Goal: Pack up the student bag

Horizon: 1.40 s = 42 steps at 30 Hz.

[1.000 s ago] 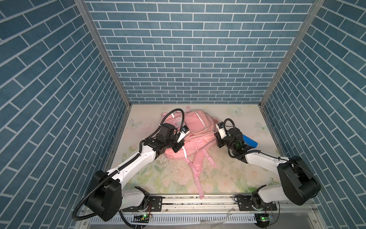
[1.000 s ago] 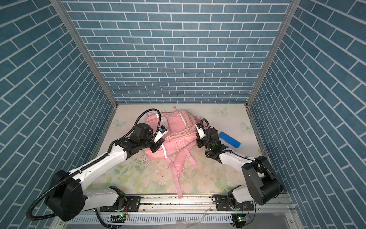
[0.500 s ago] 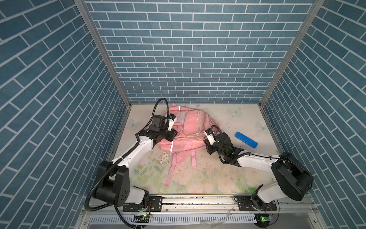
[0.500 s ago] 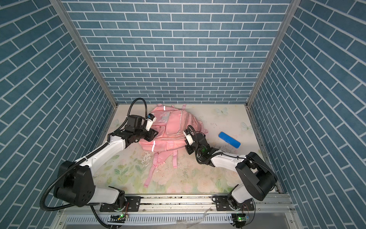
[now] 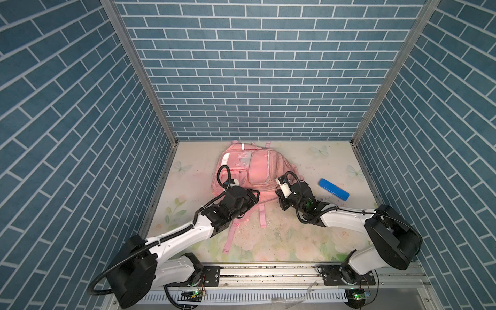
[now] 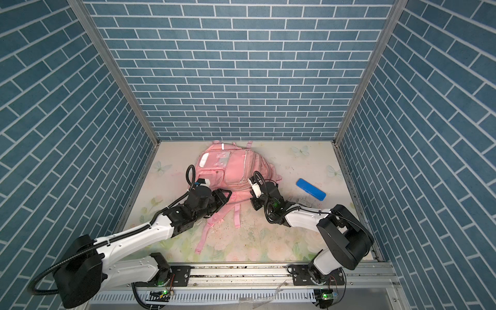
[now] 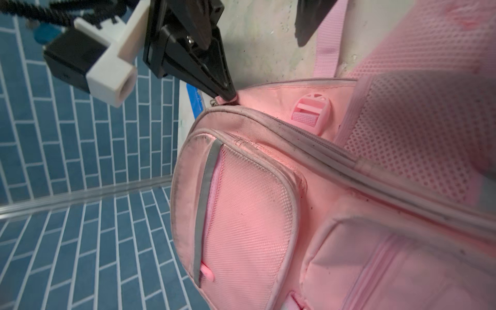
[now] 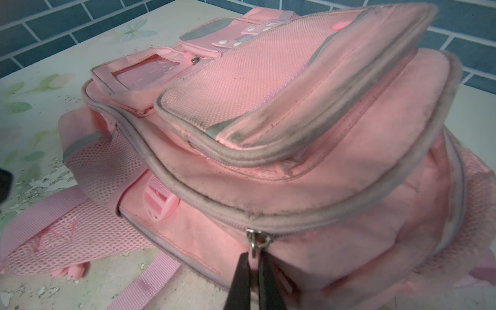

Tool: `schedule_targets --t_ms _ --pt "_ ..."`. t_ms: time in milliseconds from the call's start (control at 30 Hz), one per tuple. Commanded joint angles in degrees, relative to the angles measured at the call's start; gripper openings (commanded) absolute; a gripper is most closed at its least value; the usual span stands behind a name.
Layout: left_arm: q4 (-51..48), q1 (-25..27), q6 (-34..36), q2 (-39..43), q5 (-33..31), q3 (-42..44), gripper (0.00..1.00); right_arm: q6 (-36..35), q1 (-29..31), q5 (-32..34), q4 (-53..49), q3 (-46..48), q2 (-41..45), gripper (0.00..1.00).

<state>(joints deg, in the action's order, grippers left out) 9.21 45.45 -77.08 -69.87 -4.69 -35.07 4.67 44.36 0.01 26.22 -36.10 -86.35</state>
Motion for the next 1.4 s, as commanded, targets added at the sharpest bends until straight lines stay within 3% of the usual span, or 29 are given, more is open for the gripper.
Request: schedule_targets --t_ms 0,267,533,567,600,633,700,900,1133,1267,1367 --pt "10.5 2.1 -12.9 -3.5 -8.7 0.5 0.53 -0.6 0.6 -1.4 2.4 1.1 2.0 0.0" --pt "17.9 3.2 -15.4 -15.2 -10.3 -3.2 0.5 -1.0 0.6 -2.3 2.7 1.0 1.7 0.0" --pt "15.8 3.2 -17.3 -22.9 -14.2 -8.3 0.49 -1.2 0.6 -2.5 2.7 0.7 1.2 0.0" --pt "16.4 3.0 -17.3 -23.8 -14.0 -8.6 0.45 -1.3 0.6 -2.4 2.7 0.6 1.1 0.0" --pt "16.4 2.9 -17.3 -24.4 -13.4 -8.8 0.35 -1.3 0.6 -2.2 2.7 0.6 1.0 0.0" --pt "16.4 2.5 -17.0 -24.7 -12.4 -9.0 0.19 -1.0 0.5 -1.2 2.6 0.6 1.1 0.0" --pt "15.5 1.5 -15.3 -24.1 -10.4 -8.4 0.02 -0.4 0.1 0.3 2.5 1.3 2.0 0.0" --pt "13.5 -4.3 -5.6 -16.1 2.8 -2.0 0.0 -0.4 -7.7 -1.9 1.3 2.7 5.8 0.0" --pt "-0.3 -13.6 9.6 -4.2 20.6 1.7 0.0 -1.8 -18.4 -6.4 -3.4 -3.4 2.5 0.0" --pt "-9.1 -24.3 21.5 -0.1 30.3 1.4 0.0 -3.6 -21.8 -12.0 -6.8 -7.9 -1.0 0.0" --pt "-18.1 -30.9 33.0 -2.4 34.1 -3.5 0.0 -6.2 -21.6 -21.4 -5.3 -7.3 -0.2 0.0"
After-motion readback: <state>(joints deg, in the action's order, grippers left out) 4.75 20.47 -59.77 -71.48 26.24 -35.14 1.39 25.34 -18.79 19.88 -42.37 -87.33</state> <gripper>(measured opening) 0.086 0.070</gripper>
